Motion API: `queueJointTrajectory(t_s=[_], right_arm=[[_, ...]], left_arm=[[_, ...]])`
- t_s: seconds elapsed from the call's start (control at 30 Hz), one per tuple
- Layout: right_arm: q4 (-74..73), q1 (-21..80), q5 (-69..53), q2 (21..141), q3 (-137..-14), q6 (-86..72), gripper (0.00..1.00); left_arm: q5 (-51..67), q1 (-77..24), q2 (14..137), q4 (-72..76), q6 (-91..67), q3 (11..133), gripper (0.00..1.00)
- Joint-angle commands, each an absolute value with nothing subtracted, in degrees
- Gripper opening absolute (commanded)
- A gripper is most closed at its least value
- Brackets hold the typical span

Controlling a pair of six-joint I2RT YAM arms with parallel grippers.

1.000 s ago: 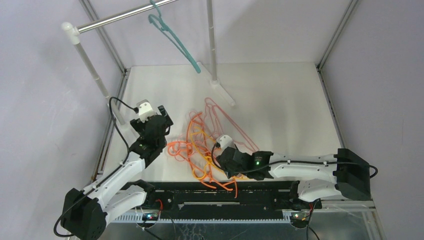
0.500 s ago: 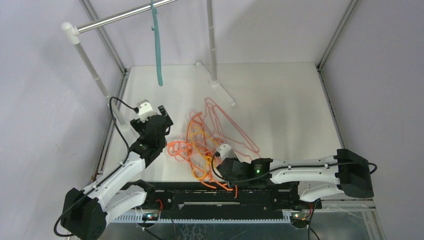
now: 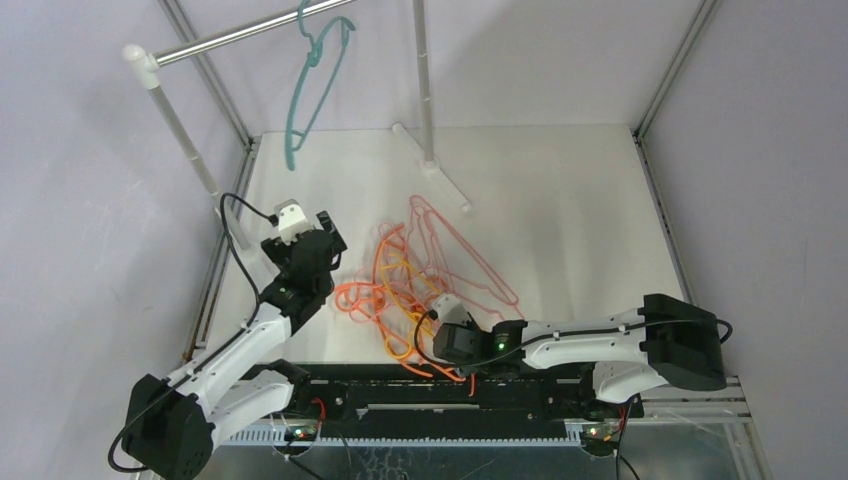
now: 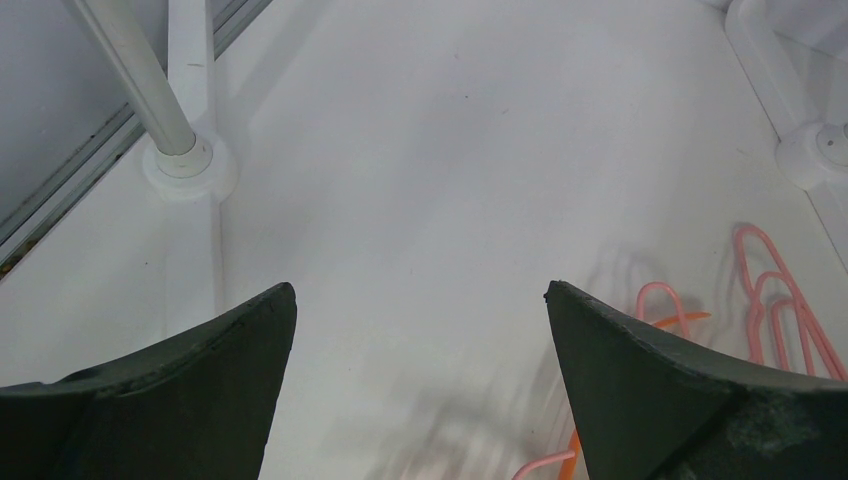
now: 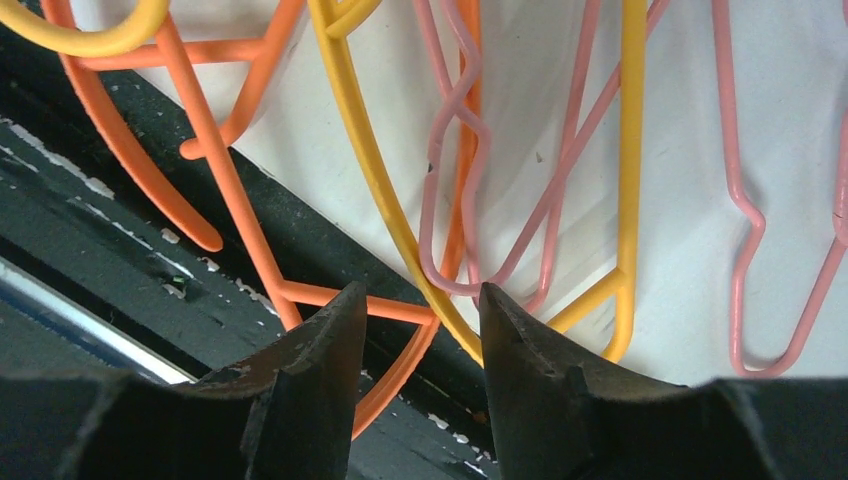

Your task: Organize the hangers

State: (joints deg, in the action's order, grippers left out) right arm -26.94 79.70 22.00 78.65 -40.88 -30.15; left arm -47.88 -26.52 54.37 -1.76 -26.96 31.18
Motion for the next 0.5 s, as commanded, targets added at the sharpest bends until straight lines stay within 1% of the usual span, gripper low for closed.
queueJointTrajectory(t_s=[0.0, 0.3, 0.43, 0.47], right_arm=[[-25.22, 79.73, 24.91, 79.76, -40.89, -31.21, 0.53], [-25.14, 79.27, 24.69, 83.01, -40.92, -32.0, 0.53], [-25.22, 79.54, 24.44, 82.72, -40.89, -32.41, 0.48], [-25.42, 79.54, 24.5, 82.26, -40.99, -32.43, 0.44]], left_arm=[[-48.79, -26.87, 54.58, 0.0, -26.61, 31.38, 0.99], [-48.87, -26.83, 55.07, 0.0, -26.54, 31.47, 0.99], [-49.04, -26.81, 55.06, 0.0, -26.45, 31.53, 0.99], [-49.04, -26.84, 55.03, 0.0, -26.48, 31.57, 0.99]])
